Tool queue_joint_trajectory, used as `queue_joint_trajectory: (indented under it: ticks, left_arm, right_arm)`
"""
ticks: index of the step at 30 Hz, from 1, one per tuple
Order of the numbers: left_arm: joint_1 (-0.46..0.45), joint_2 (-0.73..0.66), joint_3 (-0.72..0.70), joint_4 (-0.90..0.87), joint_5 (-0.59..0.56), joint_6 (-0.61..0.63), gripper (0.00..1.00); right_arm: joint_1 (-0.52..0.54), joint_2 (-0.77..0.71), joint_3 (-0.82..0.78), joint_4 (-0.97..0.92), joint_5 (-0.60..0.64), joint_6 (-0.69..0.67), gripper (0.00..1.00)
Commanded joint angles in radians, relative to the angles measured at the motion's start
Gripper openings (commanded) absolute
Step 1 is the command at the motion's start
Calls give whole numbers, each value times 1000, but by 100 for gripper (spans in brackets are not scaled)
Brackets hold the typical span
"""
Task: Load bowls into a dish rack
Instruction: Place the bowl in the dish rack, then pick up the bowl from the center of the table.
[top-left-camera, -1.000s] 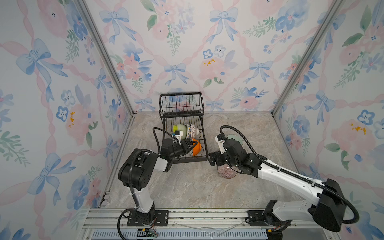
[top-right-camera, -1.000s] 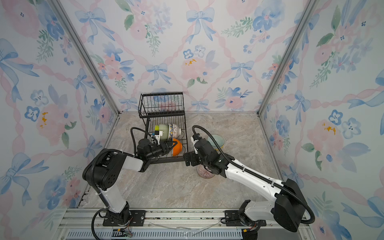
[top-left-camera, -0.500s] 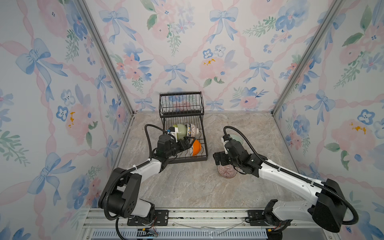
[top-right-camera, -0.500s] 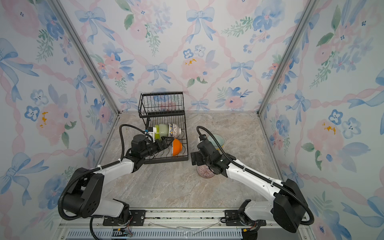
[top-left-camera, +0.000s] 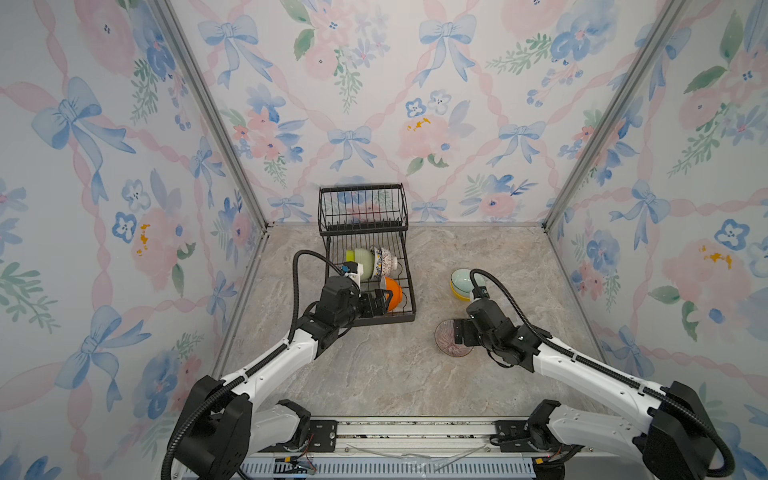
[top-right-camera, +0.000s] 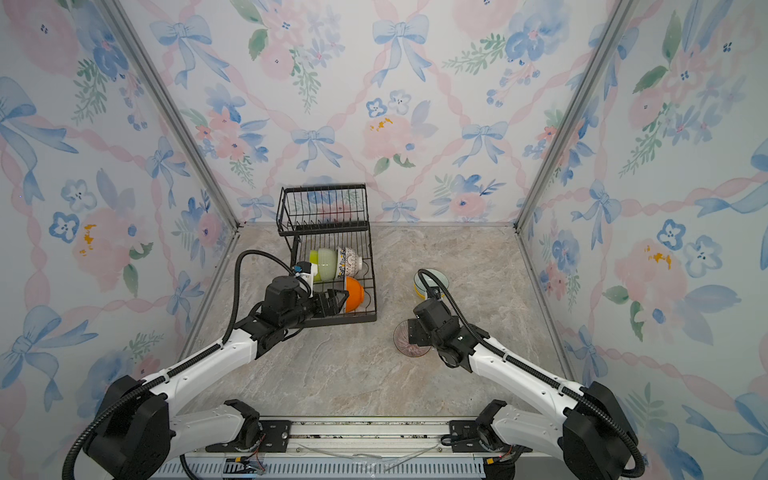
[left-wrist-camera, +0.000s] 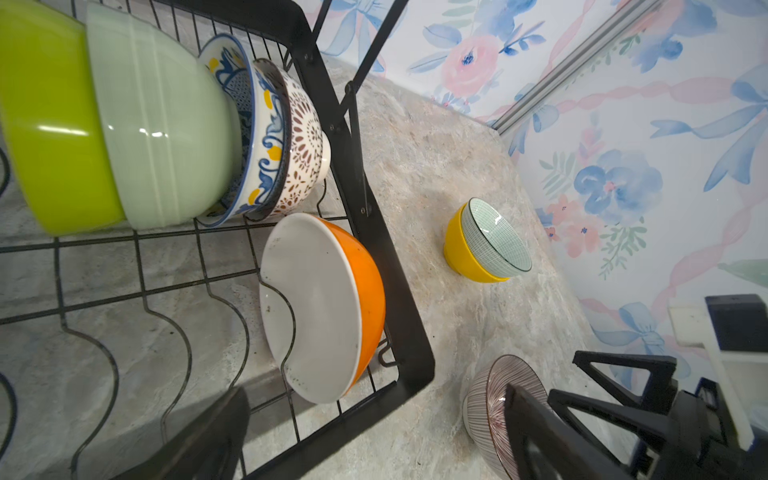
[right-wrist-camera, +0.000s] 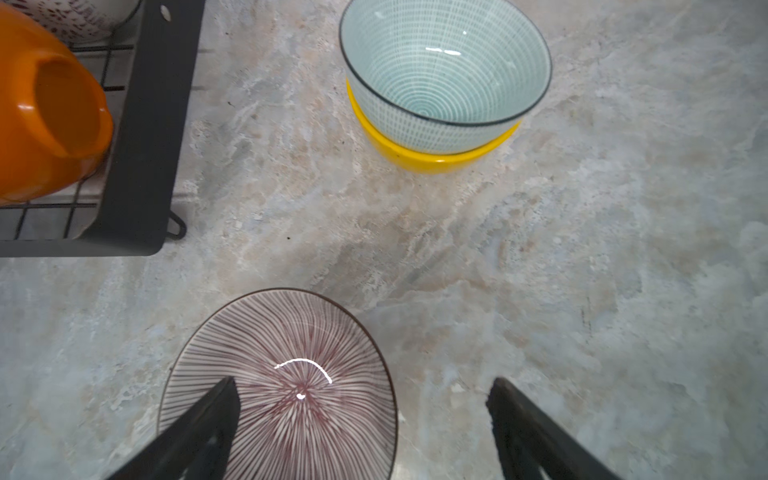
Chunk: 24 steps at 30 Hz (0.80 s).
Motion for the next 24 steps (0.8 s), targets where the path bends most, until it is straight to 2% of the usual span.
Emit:
queue_joint_trajectory:
  ticks: [1,3,10,19,24]
  left_arm:
    - [-19,-33,14,-74,-66,54,98]
    - [-25,-49,3,-75,-69,51,98]
    - [-28,-95,-13,-95,-69,46,98]
    - [-31,-136,-17,-125,-75,42,98]
    - [-33,-159,-23,-148,-79,42,98]
  right_arm:
    - [-36,-12,-35,-7,-31,29,84]
    - [-50,-7,-47,5,-56,38,80]
    - [-76,31,-73,62,-115,53,53]
    - [-79,93,-72,98,-141,54,36]
    - [-80,116,-78,124,-172,57,22]
